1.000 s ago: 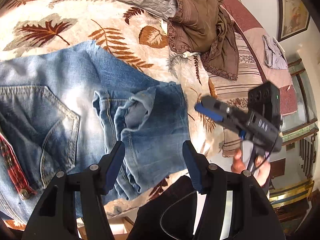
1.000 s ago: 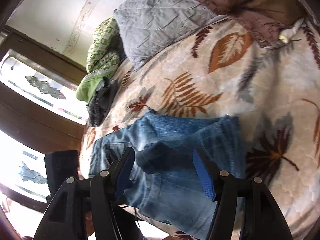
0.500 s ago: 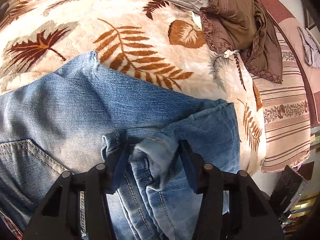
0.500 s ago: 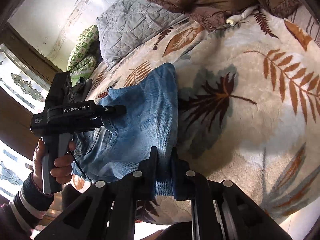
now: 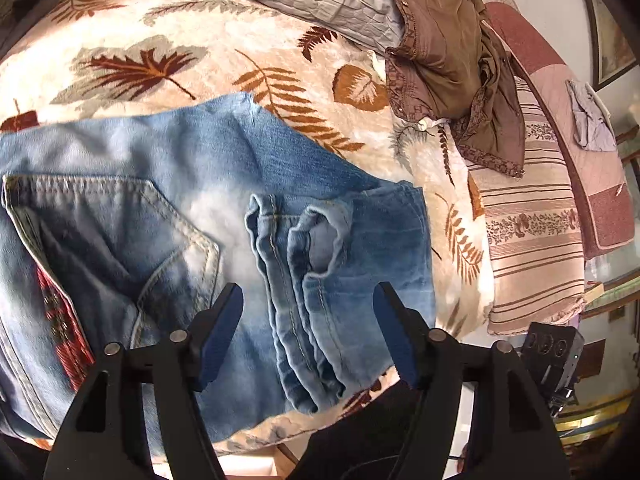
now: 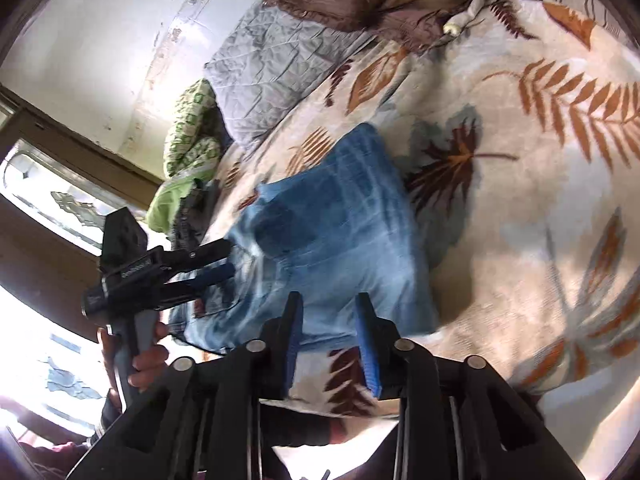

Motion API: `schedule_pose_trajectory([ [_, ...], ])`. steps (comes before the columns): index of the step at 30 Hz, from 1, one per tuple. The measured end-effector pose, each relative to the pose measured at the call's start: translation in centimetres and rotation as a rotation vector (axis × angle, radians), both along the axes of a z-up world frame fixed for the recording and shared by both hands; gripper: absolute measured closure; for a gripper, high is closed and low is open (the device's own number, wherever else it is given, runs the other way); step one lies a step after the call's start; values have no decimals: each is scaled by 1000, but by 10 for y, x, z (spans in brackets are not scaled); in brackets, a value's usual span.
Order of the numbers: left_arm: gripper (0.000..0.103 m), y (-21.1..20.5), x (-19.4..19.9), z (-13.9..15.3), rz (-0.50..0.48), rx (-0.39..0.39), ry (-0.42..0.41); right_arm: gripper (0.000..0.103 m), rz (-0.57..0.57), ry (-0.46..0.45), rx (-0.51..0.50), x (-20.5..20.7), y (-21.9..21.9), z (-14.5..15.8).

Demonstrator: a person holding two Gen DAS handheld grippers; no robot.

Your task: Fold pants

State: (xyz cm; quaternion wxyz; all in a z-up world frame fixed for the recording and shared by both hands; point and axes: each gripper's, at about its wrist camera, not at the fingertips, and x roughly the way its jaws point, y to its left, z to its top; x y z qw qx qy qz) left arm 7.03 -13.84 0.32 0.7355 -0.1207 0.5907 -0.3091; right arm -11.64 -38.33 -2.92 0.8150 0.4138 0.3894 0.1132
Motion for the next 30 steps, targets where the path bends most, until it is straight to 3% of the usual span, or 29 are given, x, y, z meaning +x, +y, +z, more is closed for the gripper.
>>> schedule_pose_trajectory([
  [4, 36, -5, -10, -12, -5, 9, 50, 58, 13, 55, 97, 14, 22, -19],
  [8, 36, -2, -21, -23, 7, -82, 149, 58, -74, 117, 185, 28, 23, -40],
  [9, 36, -3, -25, -24, 4, -98, 155, 66, -91, 122, 189, 31, 23, -44],
  [10, 36, -4, -28, -24, -3, -88, 144, 95, -89, 105, 169, 33, 25, -44],
  [13, 40, -11, -34, -33, -21, 36, 83, 95, -59, 158, 107, 34, 34, -53],
  [15, 46, -9, -37, -33, -21, 41, 58, 95, -30, 171, 94, 32, 33, -50],
  [17, 46, -9, -40, -29, -41, 35, 50, 88, 8, 157, 56, 30, 31, -30],
  [20, 46, -7, -46, -25, -50, 1, 63, 84, 11, 40, 6, 28, 18, 12],
  [22, 45, -8, -50, -24, -48, -25, 79, 69, -17, -12, -65, 39, 7, 34],
  [25, 45, -11, -56, -19, -56, -19, 78, 63, -26, 39, -53, 67, 2, 40],
  [27, 45, -8, -57, -7, -58, 16, 13, 63, 75, 52, 43, 75, 9, 41],
  [30, 40, 1, -46, 3, -39, 20, -46, 60, 138, 121, 50, 59, 21, 29],
])
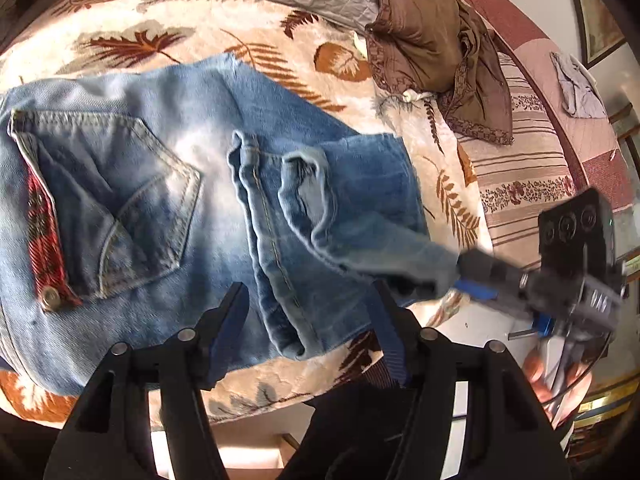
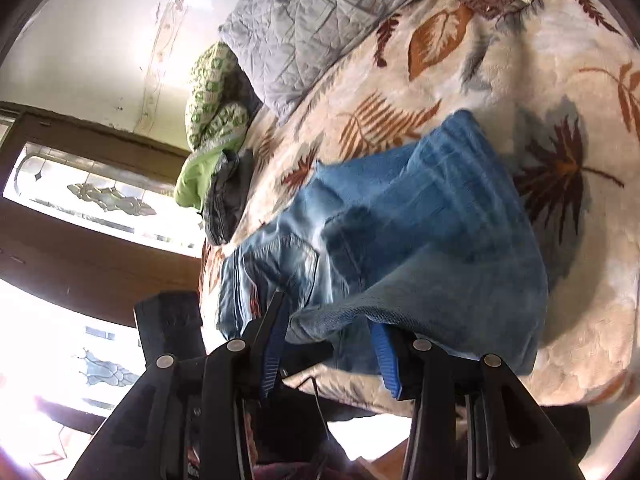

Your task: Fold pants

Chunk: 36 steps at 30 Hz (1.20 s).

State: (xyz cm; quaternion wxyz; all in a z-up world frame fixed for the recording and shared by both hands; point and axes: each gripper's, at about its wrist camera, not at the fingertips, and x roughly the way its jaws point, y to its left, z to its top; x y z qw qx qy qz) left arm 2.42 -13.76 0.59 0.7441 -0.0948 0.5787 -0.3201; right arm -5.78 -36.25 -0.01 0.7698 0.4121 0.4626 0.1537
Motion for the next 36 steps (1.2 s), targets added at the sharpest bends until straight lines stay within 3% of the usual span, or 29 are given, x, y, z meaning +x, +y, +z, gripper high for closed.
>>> schedule_pose_trajectory([
  [3, 40, 8, 18, -5, 50, -23, 34, 60, 48, 88, 41, -21, 11, -26],
  [6, 40, 5, 32, -10, 48, -59, 88, 60, 20, 81, 91, -42, 8, -37],
  [8, 40, -8, 38, -13, 18, -44, 104, 59, -37, 56, 120, -53, -1, -37],
  [10, 40, -24, 42, -13, -7, -16, 93, 53, -87, 32, 130, -61, -13, -37],
  [15, 40, -56, 57, -22, -25, 53, 74, 49, -166, 51, 161, -60, -17, -53],
  [16, 42, -60, 61, -24, -26, 49, 83, 49, -169, 45, 179, -58, -14, -58],
  [17, 54, -64, 64, -23, -33, 41, 82, 50, -182, 39, 189, -54, -11, -62],
  [18, 68, -68, 68, -20, -42, 36, 72, 59, -195, 25, 194, -52, -8, -65],
  [19, 81, -72, 74, -15, -52, 23, 73, 74, -200, -2, 198, -48, -5, -65],
  [20, 81, -72, 80, -9, -44, -1, 76, 98, -210, -26, 201, -43, -4, -64],
  [21, 81, -72, 86, -3, -28, -21, 70, 99, -228, -42, 225, -39, -3, -62],
  [23, 81, -74, 97, 1, -21, -3, 51, 99, -268, -119, 309, -36, 0, -57],
  [24, 81, -75, 100, -3, -20, 41, 45, 99, -268, -130, 307, -34, 4, -56],
  [27, 79, -75, 101, -33, -44, 171, 99, 94, -210, 8, 248, -25, 19, -84],
  [29, 79, -63, 95, -36, -55, 132, 99, 97, -205, 81, 264, -30, 19, -105],
  [32, 76, -44, 89, -19, -60, 97, 53, 86, -184, 79, 293, -48, 6, -96],
  [33, 76, -38, 87, -12, -64, 86, 34, 77, -172, 60, 275, -55, 1, -86],
  [36, 71, -26, 77, 7, -58, 35, -13, 73, -157, -62, 191, -76, -20, -48],
])
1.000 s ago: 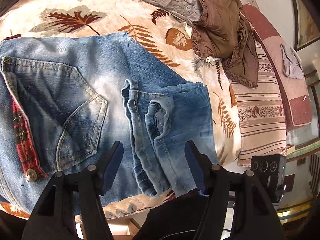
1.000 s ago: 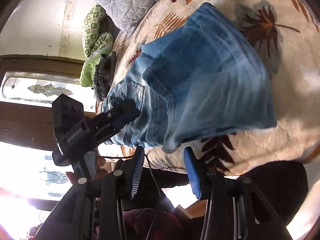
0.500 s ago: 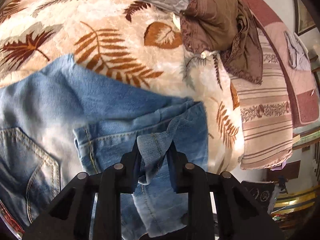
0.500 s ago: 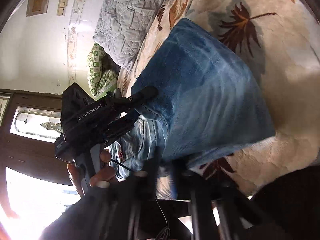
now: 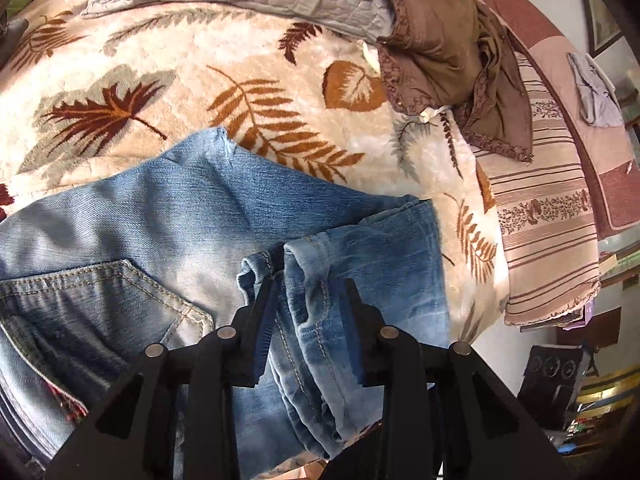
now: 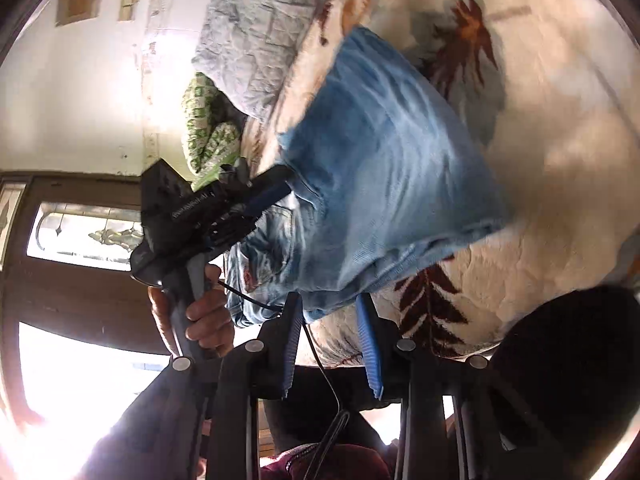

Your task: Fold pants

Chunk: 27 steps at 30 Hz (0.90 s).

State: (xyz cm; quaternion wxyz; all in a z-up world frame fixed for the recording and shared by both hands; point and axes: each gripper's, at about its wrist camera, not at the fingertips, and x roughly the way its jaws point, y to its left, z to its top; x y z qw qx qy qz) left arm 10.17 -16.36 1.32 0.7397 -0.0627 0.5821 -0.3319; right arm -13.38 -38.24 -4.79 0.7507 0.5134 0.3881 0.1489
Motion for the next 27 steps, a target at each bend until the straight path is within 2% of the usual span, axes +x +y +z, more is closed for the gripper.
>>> schedule_pose_trajectory([
  [3, 60, -12, -13, 9, -16, -38, -45, 72, -121, -146, -144, -3, -26, 37],
  [4, 57, -19, -17, 9, -31, -38, -56, 72, -153, -158, -209, 3, -32, 42],
  [6, 57, -37, -20, 1, -52, -6, -57, 73, -185, -133, -310, 29, -38, 43],
  [8, 57, -51, -18, -15, -59, 42, -39, 73, -195, -95, -333, 52, -44, 29],
  [10, 57, -59, -15, -33, -54, 108, -36, 74, -174, -17, -366, 76, -46, 6],
  [12, 58, -63, -16, -39, -56, 120, -60, 87, -146, 84, -434, 102, -35, -19],
  [15, 57, -67, -24, -33, -72, 157, -94, 86, -161, 59, -444, 99, -33, -19],
  [17, 57, -64, -29, -28, -75, 154, -94, 84, -161, 57, -425, 92, -38, -12],
  [20, 57, -51, -37, -20, -58, 131, -92, 77, -168, 60, -414, 74, -37, 0],
  [24, 56, -28, -48, -4, -22, 123, -121, 68, -164, 61, -460, 62, -24, 16],
  [27, 46, -6, -55, 8, 28, 142, -155, 58, -144, 58, -484, 58, -9, 25],
])
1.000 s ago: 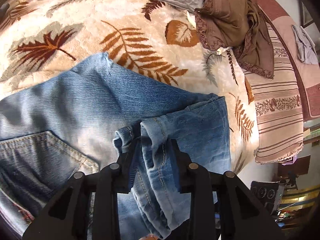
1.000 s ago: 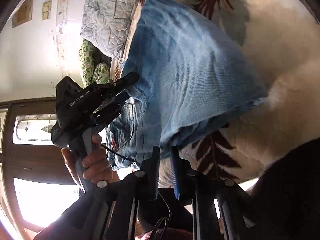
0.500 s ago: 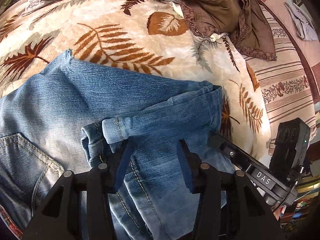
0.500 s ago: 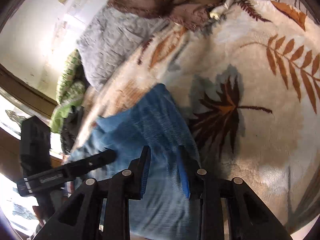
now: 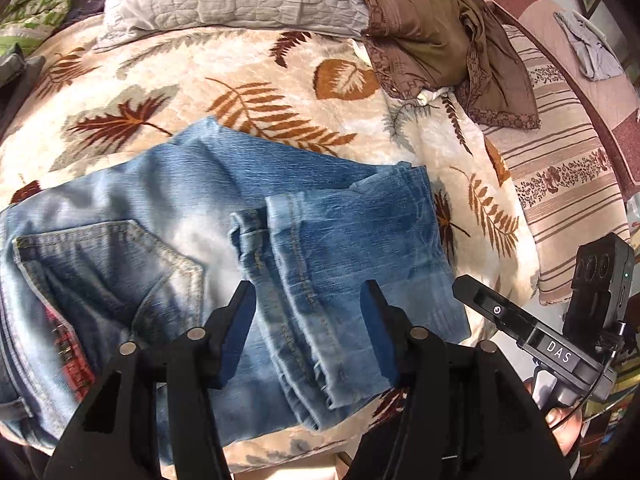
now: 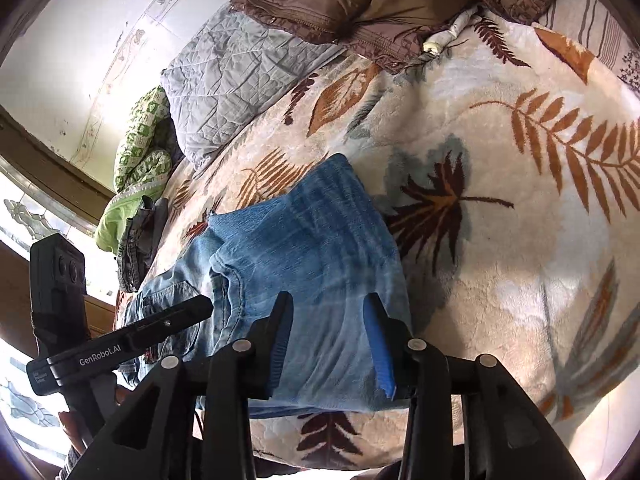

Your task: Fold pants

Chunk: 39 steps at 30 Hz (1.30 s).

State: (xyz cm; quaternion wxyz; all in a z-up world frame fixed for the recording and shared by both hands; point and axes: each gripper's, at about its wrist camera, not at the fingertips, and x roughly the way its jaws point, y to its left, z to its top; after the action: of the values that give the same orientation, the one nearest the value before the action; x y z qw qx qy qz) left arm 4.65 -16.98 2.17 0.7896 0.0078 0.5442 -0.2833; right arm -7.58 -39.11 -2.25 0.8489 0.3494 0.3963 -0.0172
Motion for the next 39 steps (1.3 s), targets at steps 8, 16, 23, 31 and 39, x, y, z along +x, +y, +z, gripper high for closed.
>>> schedule_pose_trajectory([
  [8, 32, 72, -17, 27, 141, 9, -82, 40, 66, 22, -31, 12, 52, 16],
  [16, 26, 143, -23, 29, 281, 39, -123, 25, 184, 77, -144, 38, 117, 27],
  [23, 26, 192, -22, 16, 372, 81, -125, 19, 262, 72, -278, 50, 164, 38],
  [31, 26, 285, 8, -13, 533, -91, 95, 19, 408, -18, -423, 48, 218, 50],
  [39, 26, 297, 25, -30, 540, -199, 193, 18, 534, -101, -520, 49, 267, 52],
])
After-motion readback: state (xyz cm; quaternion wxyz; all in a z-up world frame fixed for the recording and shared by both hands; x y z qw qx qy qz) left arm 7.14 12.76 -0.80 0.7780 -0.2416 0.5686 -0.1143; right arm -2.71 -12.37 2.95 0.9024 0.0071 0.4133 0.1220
